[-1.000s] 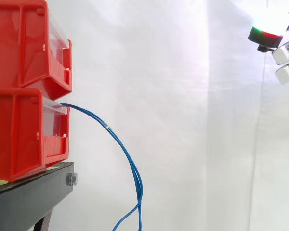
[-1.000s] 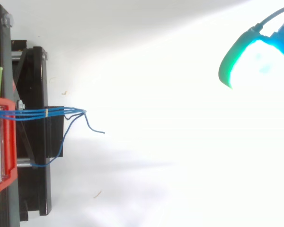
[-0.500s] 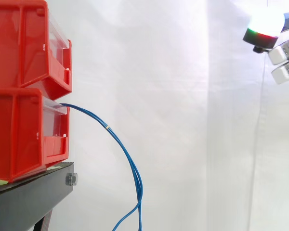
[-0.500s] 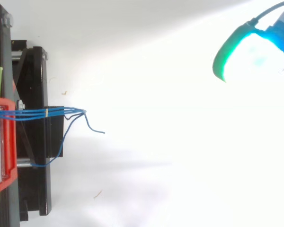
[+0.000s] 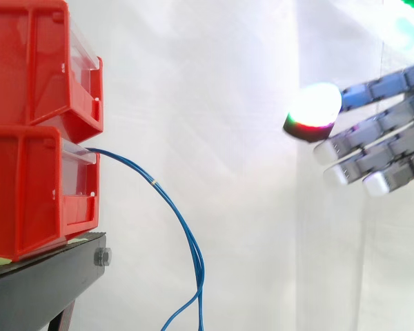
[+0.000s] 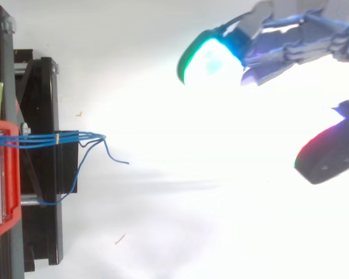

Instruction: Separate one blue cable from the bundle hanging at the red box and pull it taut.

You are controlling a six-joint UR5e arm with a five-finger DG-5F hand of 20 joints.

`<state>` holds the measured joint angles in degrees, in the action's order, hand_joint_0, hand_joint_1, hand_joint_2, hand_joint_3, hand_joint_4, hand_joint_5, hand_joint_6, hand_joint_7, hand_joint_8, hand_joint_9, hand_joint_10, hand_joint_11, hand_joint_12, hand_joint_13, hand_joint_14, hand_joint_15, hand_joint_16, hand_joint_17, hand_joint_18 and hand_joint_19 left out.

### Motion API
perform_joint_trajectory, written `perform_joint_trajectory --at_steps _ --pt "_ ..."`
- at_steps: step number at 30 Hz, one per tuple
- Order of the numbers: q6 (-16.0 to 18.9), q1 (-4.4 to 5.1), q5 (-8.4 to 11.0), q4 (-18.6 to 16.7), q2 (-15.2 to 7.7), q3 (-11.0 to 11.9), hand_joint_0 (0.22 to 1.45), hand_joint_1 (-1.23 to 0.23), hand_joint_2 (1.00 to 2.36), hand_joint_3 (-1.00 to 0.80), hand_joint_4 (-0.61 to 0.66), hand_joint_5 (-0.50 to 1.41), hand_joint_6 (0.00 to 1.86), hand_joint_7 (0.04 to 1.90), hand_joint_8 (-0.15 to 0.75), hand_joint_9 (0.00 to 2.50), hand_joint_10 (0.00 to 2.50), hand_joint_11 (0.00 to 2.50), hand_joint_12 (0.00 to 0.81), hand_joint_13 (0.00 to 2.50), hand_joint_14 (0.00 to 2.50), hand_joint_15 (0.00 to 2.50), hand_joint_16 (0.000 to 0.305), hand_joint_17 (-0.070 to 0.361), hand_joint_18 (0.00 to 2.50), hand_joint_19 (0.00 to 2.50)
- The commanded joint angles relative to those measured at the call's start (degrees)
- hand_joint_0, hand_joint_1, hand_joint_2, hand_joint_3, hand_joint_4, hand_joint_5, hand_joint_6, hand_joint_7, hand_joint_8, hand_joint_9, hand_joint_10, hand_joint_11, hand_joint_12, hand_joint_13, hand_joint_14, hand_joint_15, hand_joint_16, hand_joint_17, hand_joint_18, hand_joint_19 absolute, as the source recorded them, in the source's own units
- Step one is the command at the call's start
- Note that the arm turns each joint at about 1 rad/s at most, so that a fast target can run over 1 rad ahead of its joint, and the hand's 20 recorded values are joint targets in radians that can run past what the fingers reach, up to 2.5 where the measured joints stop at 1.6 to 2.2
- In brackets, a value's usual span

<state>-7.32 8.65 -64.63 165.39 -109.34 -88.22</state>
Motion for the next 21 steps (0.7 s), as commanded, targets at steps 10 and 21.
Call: perform_joint_trajectory --at_steps 10,21 --pt "0.9 -0.38 0.21 -6.3 -5.4 0.1 0.45 -0.71 1.0 -0.5 0.19 -0.23 0.5 0.77 0.303 0.51 0.01 0.29 0.399 0.5 0.0 0.13 0.059 0.132 0.65 0.24" --pt "2.9 -1.26 -1.38 -7.6 -13.4 3.7 0.44 -0.68 1.0 -0.5 0.19 -0.22 0.5 0.77 0.308 0.54 0.01 0.29 0.401 0.53 0.01 0.14 0.058 0.13 0.67 0.25"
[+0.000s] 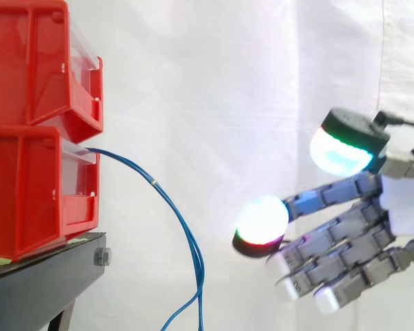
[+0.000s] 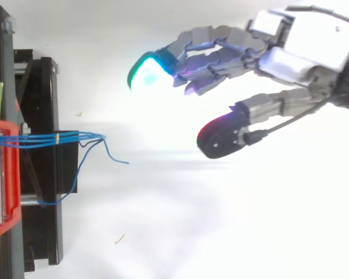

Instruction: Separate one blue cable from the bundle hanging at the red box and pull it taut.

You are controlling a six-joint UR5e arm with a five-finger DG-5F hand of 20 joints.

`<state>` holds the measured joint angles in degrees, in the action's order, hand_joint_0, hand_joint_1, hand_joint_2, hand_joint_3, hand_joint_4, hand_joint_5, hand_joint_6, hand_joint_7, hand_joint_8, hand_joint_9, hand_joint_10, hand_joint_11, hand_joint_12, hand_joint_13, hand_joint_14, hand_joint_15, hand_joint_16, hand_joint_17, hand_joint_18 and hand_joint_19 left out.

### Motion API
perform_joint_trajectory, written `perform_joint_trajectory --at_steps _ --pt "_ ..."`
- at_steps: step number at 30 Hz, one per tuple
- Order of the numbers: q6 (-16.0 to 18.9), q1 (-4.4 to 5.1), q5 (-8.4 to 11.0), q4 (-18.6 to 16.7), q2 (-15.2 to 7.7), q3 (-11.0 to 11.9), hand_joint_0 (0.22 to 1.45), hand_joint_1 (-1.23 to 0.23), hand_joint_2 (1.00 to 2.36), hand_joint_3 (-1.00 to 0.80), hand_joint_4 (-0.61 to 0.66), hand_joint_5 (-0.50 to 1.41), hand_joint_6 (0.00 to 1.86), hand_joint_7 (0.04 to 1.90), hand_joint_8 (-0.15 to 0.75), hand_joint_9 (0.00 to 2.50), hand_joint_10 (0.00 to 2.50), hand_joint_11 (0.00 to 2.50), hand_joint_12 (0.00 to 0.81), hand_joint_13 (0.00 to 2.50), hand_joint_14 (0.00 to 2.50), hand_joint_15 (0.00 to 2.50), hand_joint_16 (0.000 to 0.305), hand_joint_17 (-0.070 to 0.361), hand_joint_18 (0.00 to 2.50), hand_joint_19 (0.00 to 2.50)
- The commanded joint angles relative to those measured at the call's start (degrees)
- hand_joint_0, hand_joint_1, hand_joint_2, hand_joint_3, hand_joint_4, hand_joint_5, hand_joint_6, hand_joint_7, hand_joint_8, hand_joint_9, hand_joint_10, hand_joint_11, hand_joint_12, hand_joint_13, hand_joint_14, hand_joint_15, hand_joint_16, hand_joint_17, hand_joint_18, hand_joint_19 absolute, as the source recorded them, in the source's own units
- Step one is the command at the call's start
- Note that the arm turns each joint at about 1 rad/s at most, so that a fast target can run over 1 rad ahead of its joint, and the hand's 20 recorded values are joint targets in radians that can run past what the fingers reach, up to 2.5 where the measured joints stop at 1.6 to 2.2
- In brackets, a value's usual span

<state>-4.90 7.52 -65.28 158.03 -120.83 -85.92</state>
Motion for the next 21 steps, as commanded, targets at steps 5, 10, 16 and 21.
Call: perform_joint_trajectory --at_steps 5,10,16,21 --pt "-0.5 -0.14 -0.99 -0.3 -6.8 6.2 0.44 -0.67 1.0 -0.5 0.19 -0.22 0.5 0.77 0.31 0.54 0.01 0.31 0.395 0.54 0.01 0.14 0.057 0.129 0.67 0.25" --pt "1.4 -0.32 -3.45 -0.4 -12.8 12.7 0.45 -0.66 1.0 -0.5 0.19 -0.22 0.5 0.77 0.308 0.54 0.01 0.31 0.396 0.54 0.01 0.15 0.057 0.129 0.67 0.26" --pt "2.0 -0.49 -6.35 -0.9 -16.0 15.9 0.45 -0.64 1.0 -0.5 0.19 -0.21 0.5 0.77 0.311 0.56 0.01 0.31 0.391 0.56 0.01 0.16 0.056 0.127 0.67 0.26" --pt "2.8 -0.4 -8.02 -1.9 -15.9 15.9 0.46 -0.6 1.0 -0.5 0.19 -0.21 0.5 0.77 0.312 0.58 0.01 0.32 0.388 0.58 0.01 0.17 0.055 0.124 0.68 0.27"
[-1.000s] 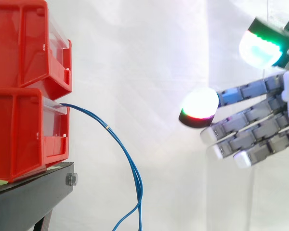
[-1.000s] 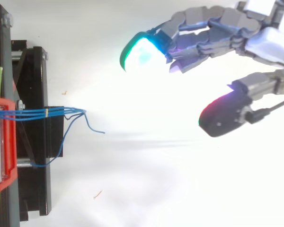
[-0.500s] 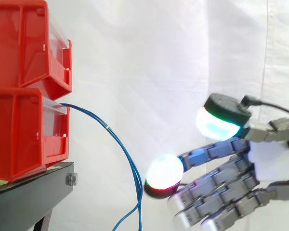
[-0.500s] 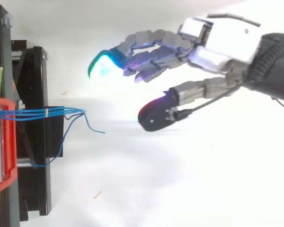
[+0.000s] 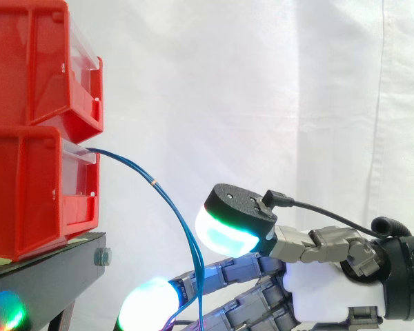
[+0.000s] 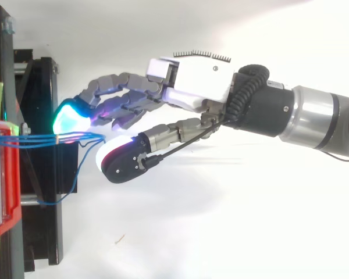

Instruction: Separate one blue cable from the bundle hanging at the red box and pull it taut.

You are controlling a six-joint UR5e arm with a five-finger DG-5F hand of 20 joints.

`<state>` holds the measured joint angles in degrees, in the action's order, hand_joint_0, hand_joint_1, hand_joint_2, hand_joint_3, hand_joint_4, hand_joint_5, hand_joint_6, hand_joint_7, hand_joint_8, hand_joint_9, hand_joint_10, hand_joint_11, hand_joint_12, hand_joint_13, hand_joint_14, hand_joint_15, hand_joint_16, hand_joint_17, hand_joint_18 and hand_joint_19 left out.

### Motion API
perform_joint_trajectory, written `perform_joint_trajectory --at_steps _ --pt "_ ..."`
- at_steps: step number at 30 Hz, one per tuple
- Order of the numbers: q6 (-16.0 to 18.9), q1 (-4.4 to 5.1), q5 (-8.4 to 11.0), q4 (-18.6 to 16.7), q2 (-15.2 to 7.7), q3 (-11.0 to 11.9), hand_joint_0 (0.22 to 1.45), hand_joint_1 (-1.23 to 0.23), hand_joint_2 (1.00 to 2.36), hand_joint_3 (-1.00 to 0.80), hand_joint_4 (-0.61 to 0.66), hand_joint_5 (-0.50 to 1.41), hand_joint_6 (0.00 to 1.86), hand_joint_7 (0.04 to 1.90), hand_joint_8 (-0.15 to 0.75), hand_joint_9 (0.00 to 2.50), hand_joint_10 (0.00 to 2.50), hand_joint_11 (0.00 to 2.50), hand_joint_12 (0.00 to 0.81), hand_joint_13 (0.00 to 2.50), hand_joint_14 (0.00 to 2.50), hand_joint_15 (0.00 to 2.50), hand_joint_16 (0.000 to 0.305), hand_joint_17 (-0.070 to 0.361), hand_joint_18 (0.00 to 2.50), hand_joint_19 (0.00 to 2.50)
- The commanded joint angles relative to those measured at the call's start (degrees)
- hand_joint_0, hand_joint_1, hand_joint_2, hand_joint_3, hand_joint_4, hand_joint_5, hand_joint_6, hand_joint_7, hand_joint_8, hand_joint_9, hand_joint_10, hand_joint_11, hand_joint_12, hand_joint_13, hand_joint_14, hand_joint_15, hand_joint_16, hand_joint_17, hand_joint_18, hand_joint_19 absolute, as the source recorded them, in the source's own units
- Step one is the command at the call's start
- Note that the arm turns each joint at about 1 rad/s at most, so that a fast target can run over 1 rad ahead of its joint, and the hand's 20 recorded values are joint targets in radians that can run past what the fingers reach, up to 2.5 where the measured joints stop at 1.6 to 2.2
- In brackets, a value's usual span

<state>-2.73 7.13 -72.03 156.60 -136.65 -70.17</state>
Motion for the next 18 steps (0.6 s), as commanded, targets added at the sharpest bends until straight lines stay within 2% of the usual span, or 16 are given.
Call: perform_joint_trajectory --at_steps 1,2,3,9,18 --pt "1.0 -0.1 -1.89 -0.5 -0.2 0.1 0.47 -0.6 1.0 -0.5 0.19 -0.21 0.5 0.77 0.312 0.58 0.01 0.32 0.388 0.58 0.01 0.17 0.055 0.123 0.69 0.28" --pt "1.0 -0.1 -1.89 -0.5 -0.2 0.1 0.47 -0.6 1.0 -0.5 0.19 -0.21 0.5 0.77 0.313 0.58 0.01 0.32 0.387 0.59 0.01 0.18 0.055 0.123 0.69 0.28" --pt "1.9 -0.27 -3.03 -0.5 -0.2 0.1 0.48 -0.59 1.0 -0.5 0.19 -0.21 0.5 0.78 0.309 0.58 0.01 0.33 0.381 0.59 0.01 0.18 0.054 0.121 0.69 0.28" --pt "5.2 -0.89 -6.99 -0.9 -0.2 0.1 0.53 -0.54 1.0 -0.5 0.17 -0.2 0.5 0.77 0.295 0.6 0.01 0.33 0.36 0.61 0.01 0.21 0.05 0.112 0.68 0.33" --pt "6.8 -1.77 -10.5 -4.3 -0.1 0.1 0.54 -0.57 1.0 -0.5 0.17 -0.2 0.5 0.78 0.298 0.6 0.01 0.34 0.362 0.61 0.01 0.22 0.049 0.111 0.68 0.34"
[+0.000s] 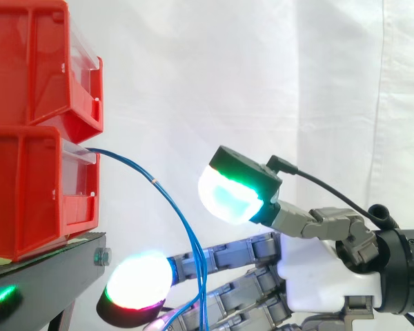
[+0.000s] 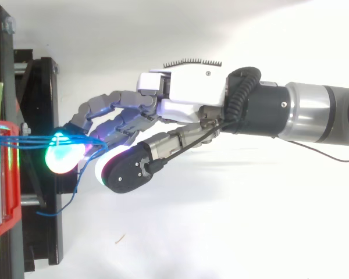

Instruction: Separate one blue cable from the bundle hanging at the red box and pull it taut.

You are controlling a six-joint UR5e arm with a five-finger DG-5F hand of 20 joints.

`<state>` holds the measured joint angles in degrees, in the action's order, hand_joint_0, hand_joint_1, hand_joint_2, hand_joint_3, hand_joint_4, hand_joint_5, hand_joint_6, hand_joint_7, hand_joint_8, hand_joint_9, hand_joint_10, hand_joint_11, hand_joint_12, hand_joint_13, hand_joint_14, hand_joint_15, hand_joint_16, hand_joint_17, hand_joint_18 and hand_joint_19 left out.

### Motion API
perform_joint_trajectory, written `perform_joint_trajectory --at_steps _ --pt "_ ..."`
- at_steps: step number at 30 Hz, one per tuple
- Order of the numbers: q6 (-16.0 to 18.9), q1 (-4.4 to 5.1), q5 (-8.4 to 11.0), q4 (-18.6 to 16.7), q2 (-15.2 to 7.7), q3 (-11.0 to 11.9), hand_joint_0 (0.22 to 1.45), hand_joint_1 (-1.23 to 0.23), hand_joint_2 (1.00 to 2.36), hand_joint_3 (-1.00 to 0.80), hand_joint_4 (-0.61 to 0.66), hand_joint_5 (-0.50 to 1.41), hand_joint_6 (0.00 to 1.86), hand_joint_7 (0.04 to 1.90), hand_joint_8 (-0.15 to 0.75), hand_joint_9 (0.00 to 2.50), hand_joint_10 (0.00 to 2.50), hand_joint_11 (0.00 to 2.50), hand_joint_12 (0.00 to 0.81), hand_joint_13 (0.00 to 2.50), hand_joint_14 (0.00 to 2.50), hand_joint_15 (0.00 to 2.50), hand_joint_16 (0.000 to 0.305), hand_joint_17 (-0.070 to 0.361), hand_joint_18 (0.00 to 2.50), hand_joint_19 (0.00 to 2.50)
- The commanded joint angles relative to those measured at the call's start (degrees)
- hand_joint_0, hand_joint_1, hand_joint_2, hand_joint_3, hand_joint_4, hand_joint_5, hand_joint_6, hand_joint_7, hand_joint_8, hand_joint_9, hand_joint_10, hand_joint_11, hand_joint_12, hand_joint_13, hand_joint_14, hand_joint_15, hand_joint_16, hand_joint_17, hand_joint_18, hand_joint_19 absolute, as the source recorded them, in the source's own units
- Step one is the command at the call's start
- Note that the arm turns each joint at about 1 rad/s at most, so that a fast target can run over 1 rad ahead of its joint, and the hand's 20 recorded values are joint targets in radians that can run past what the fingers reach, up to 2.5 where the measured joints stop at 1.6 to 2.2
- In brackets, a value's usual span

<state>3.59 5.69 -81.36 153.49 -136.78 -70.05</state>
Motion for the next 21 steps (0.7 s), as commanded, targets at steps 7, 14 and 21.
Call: perform_joint_trajectory --at_steps 7,14,21 --pt "1.4 -0.85 -1.17 -1.2 0.0 0.0 0.55 -0.62 1.0 -0.48 0.17 -0.2 0.5 0.78 0.294 0.6 0.01 0.34 0.359 0.63 0.01 0.23 0.049 0.11 0.69 0.35" --pt "1.9 -1.91 -1.26 -1.3 0.0 0.0 0.55 -0.63 1.0 -0.48 0.17 -0.2 0.5 0.78 0.296 0.61 0.01 0.35 0.357 0.64 0.01 0.24 0.049 0.109 0.7 0.36" --pt "2.6 -2.52 -2.75 -1.3 0.0 0.0 0.56 -0.64 1.0 -0.44 0.18 -0.19 0.5 0.83 0.294 0.62 0.01 0.35 0.355 0.65 0.01 0.25 0.048 0.108 0.71 0.37"
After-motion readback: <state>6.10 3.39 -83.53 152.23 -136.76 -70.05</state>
